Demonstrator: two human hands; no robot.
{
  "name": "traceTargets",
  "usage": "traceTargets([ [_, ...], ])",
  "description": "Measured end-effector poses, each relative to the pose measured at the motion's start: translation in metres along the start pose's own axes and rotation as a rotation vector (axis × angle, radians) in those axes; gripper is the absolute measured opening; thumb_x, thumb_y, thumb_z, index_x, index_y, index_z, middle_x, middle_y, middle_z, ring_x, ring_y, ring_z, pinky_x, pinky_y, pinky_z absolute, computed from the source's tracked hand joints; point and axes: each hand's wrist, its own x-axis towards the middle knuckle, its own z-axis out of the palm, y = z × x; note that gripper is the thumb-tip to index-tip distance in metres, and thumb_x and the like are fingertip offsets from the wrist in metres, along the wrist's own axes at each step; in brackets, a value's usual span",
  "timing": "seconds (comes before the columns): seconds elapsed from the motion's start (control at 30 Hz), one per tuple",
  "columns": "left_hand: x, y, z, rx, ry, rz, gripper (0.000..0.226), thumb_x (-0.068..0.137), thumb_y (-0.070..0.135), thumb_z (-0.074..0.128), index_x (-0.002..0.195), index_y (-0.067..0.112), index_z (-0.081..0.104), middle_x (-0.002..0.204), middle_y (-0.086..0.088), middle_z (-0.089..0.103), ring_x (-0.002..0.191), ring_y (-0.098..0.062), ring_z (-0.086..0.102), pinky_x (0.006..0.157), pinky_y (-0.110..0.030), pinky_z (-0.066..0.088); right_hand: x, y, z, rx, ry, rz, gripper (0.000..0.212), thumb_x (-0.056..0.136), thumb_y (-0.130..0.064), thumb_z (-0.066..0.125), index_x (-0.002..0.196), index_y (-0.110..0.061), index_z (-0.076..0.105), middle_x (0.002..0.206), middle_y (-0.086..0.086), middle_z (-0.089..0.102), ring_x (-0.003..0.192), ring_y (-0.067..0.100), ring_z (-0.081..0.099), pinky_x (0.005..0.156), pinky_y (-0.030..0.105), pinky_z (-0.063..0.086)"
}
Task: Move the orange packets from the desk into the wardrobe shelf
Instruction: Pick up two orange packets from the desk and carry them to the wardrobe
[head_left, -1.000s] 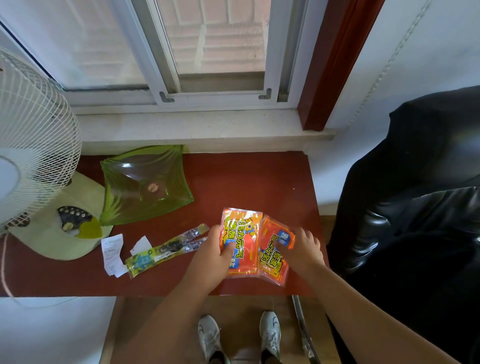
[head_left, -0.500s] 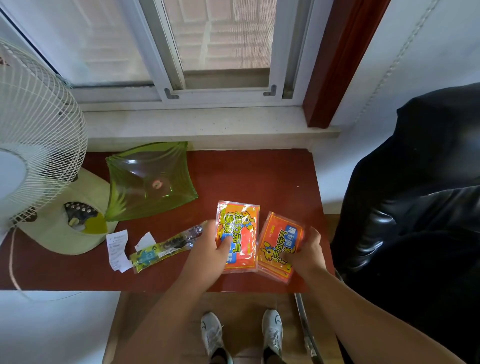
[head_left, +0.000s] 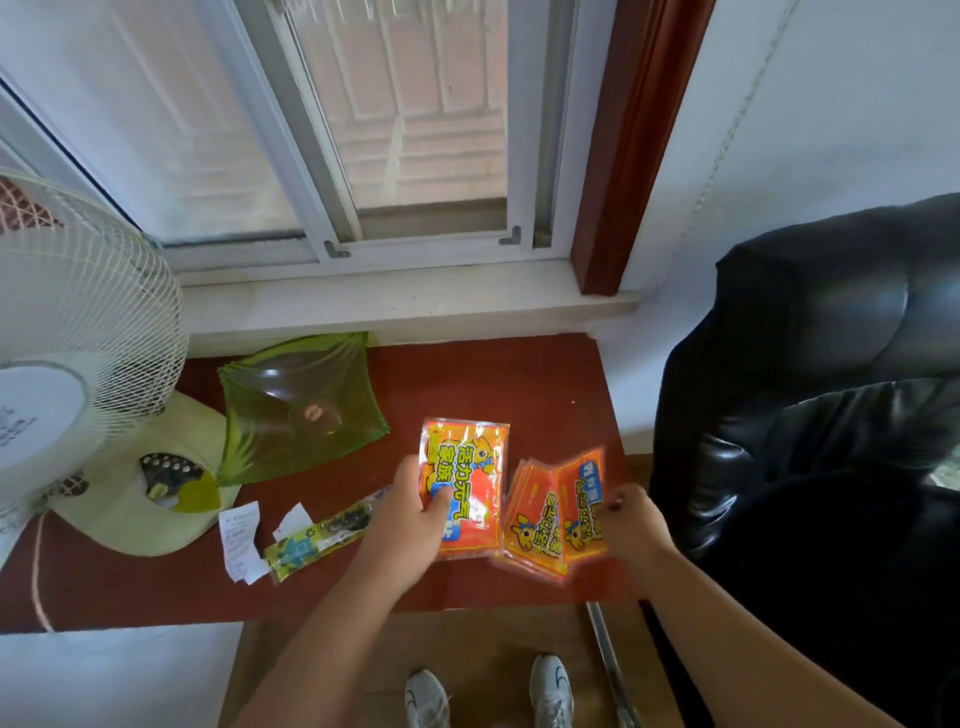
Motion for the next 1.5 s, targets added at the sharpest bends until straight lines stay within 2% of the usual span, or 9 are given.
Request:
traceTargets([
  [0.1,-0.009,0.014,-0.007,-0.003,0.039,0.032,0.011,0.103,0.028,0.055,0.112,0.029,0.049,0.100,0.018,0.065,0.079,0.008,0.063,0.056,-0.008,0.042,0.003,-0.004,-0.014,0.134,-0.051,-0.056,0.039,0.068,-0.019,0.062,0.105,-0.013,0.070,0.084,-0.002,0.078,0.075,0.018,0.076,0.067,0.037,0.063],
  [0.3,-0.018,0.031,-0.019,-0.131,0.056,0.110,0.021,0.101,0.032,0.057,0.118,0.041,0.049,0.113,0.014,0.071,0.098,-0.008,0.072,0.090,-0.044,0.058,-0.063,-0.062,-0.065,0.448,-0.115,-0.103,0.020,0.094,-0.006,0.062,0.106,-0.020,0.069,0.096,0.005,0.082,0.086,0.025,0.080,0.086,0.053,0.064],
  [0.53,0.000,0.057,-0.034,-0.156,-0.091,0.236,0.022,0.103,0.034,0.053,0.121,0.044,0.044,0.118,0.015,0.069,0.096,-0.004,0.074,0.085,-0.037,0.062,-0.116,-0.097,-0.097,0.659,-0.087,-0.110,0.016,0.105,-0.009,0.053,0.113,-0.017,0.065,0.095,0.004,0.083,0.086,0.027,0.081,0.085,0.053,0.064],
  [0.7,0.017,0.073,-0.040,-0.113,-0.202,0.336,0.025,0.104,0.033,0.052,0.126,0.037,0.041,0.112,0.016,0.069,0.089,-0.001,0.073,0.073,-0.022,0.056,-0.146,-0.096,-0.097,0.812,0.033,-0.071,0.018,0.106,-0.008,0.053,0.118,-0.016,0.064,0.098,0.007,0.083,0.090,0.030,0.081,0.087,0.055,0.063],
  [0.83,0.027,0.078,-0.033,-0.095,-0.306,0.386,0.021,0.104,0.031,0.054,0.121,0.038,0.043,0.108,0.012,0.070,0.087,-0.003,0.073,0.078,-0.033,0.059,-0.171,-0.081,-0.085,0.927,0.178,-0.060,0.018,0.103,-0.006,0.060,0.119,-0.013,0.064,0.100,0.010,0.082,0.089,0.030,0.081,0.077,0.047,0.066],
  [0.93,0.023,0.087,-0.019,-0.117,-0.427,0.443,0.017,0.104,0.025,0.053,0.111,0.041,0.048,0.105,0.012,0.071,0.085,0.002,0.073,0.070,-0.021,0.057,-0.199,-0.063,-0.079,0.969,0.280,-0.070,0.028,0.094,-0.005,0.072,0.119,-0.012,0.062,0.103,0.011,0.082,0.093,0.031,0.080,0.079,0.049,0.065],
  [1.17,-0.022,0.117,0.038,-0.103,-0.737,0.491,0.027,0.103,0.033,0.055,0.110,0.058,0.050,0.109,0.011,0.074,0.098,-0.014,0.075,0.091,-0.054,0.057,-0.277,0.004,-0.091,1.020,0.577,0.031,0.033,0.091,-0.008,0.076,0.119,-0.015,0.061,0.104,0.007,0.082,0.093,0.024,0.080,0.077,0.043,0.067],
  [1.27,-0.054,0.132,0.069,-0.112,-0.873,0.523,0.022,0.105,0.025,0.053,0.120,0.041,0.051,0.108,0.007,0.075,0.096,-0.015,0.075,0.090,-0.054,0.059,-0.313,0.038,-0.099,1.068,0.693,0.075,0.032,0.093,-0.010,0.075,0.121,-0.017,0.062,0.106,0.005,0.081,0.095,0.023,0.080,0.081,0.045,0.065],
  [1.5,-0.159,0.157,0.148,-0.025,-1.127,0.646,0.032,0.105,0.017,0.052,0.109,0.048,0.052,0.110,0.011,0.074,0.097,-0.010,0.074,0.086,-0.044,0.061,-0.402,0.130,-0.101,1.263,0.958,0.154,0.033,0.094,-0.007,0.072,0.124,-0.015,0.060,0.108,0.006,0.081,0.097,0.026,0.080,0.076,0.039,0.064],
])
